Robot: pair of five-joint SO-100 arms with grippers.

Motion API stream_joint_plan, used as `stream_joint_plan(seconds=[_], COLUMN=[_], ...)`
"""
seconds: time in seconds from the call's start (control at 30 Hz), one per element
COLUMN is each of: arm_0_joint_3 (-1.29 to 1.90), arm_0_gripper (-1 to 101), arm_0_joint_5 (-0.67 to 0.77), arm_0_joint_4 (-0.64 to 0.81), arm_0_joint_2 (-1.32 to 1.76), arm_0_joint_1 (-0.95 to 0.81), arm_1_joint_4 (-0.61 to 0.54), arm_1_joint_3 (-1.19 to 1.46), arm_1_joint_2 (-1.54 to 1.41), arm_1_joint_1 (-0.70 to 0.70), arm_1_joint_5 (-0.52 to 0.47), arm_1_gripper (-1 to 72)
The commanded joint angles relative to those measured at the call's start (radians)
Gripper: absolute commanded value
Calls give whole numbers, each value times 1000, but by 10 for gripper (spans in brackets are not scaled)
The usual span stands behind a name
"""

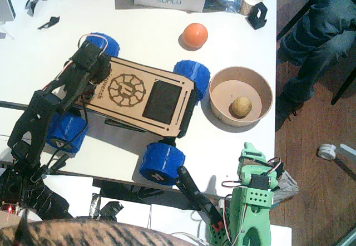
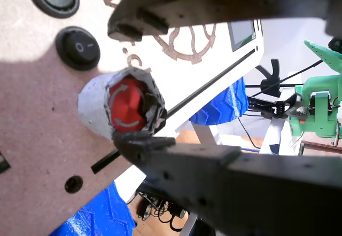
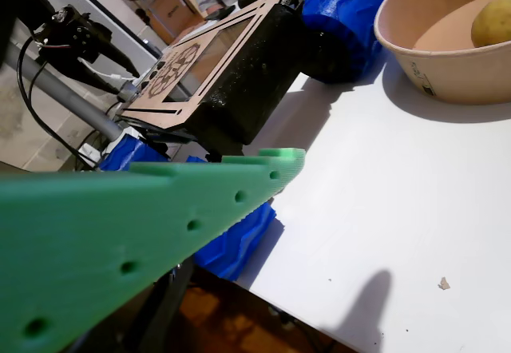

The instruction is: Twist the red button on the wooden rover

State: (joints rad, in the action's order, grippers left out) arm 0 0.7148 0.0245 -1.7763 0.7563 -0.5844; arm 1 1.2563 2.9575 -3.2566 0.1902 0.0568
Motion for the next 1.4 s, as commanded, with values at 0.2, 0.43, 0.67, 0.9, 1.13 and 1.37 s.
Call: stream_joint_plan(seconds=[0.2, 0.43, 0.67, 0.9, 1.13, 1.37], arm_0_joint_3=[20, 20, 20, 12, 11, 11], arm_0_gripper=[184, 177, 181, 185, 213, 224], arm_0_joint_5=[11, 11, 11, 11, 9, 6], arm_0_joint_4=[-60, -63, -63, -58, -52, -8], arm_0_joint_2=[66, 126, 190, 112, 98, 57], arm_0_joint_1=[-14, -14, -14, -12, 0, 2], arm_1_joint_4=[-5, -5, -5, -5, -5, -5], arm_1_joint_3=[-6, -6, -6, -6, -6, -6], arm_1_joint_2=[5, 5, 5, 5, 5, 5], arm_1_joint_1=[-5, -5, -5, -5, -5, -5], arm_1_joint_5=[0, 0, 0, 0, 0, 0], arm_1_gripper=[204, 204, 204, 204, 204, 204])
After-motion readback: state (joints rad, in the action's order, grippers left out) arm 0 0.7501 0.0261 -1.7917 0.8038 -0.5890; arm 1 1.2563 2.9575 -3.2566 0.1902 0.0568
